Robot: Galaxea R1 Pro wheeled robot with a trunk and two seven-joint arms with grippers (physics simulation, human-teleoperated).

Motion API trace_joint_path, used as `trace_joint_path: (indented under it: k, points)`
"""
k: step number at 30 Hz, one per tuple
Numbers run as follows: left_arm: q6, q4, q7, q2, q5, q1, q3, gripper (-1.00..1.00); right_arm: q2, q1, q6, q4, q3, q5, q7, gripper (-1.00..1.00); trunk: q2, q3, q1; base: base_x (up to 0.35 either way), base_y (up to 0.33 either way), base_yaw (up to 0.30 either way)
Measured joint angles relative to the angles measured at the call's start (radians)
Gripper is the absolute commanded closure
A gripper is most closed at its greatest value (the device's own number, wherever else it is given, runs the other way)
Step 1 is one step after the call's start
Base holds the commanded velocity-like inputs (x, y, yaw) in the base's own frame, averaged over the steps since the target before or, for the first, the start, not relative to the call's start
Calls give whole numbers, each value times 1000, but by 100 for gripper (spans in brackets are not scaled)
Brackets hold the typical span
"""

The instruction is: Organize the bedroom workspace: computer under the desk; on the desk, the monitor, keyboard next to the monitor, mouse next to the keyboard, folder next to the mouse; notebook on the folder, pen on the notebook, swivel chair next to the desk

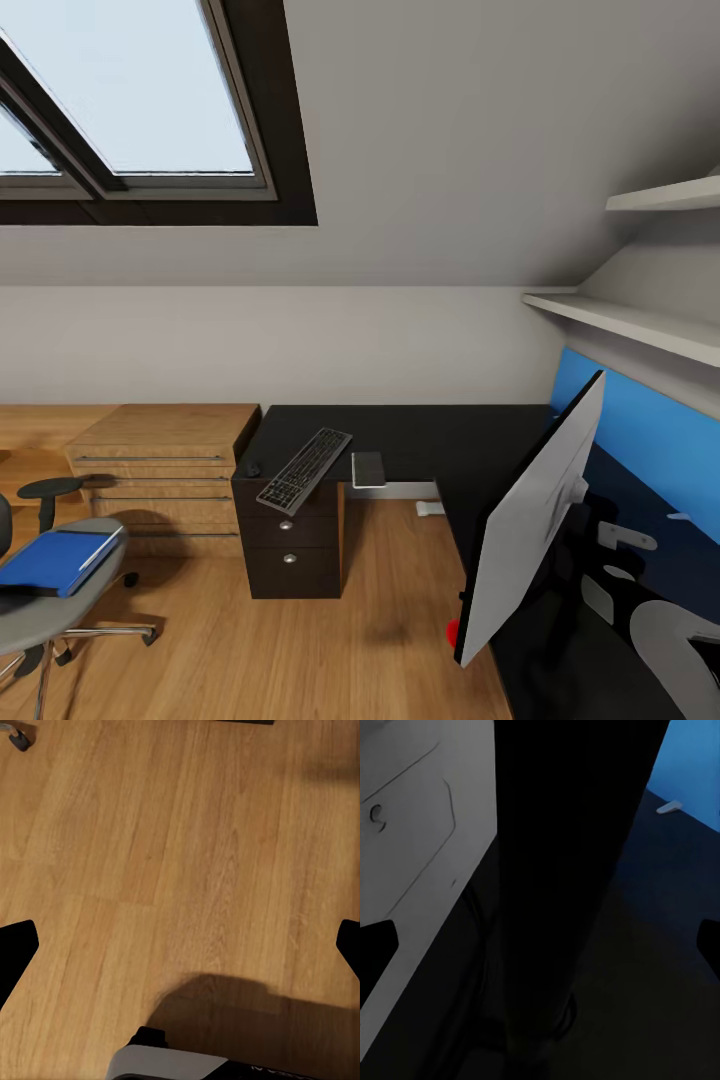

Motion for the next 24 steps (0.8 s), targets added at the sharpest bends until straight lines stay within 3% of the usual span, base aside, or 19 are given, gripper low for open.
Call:
trace_joint_path:
  k: [6,24]
  points:
    - [0,0,0,0,1,0,2,-100,0,0,0,0,0,0,1,-100,0,0,0,0,0,0]
    - [0,0,0,0,2,1,4,-100,0,1,-2,0,-1,0,0,-100,-125,-55,69,0,0,0]
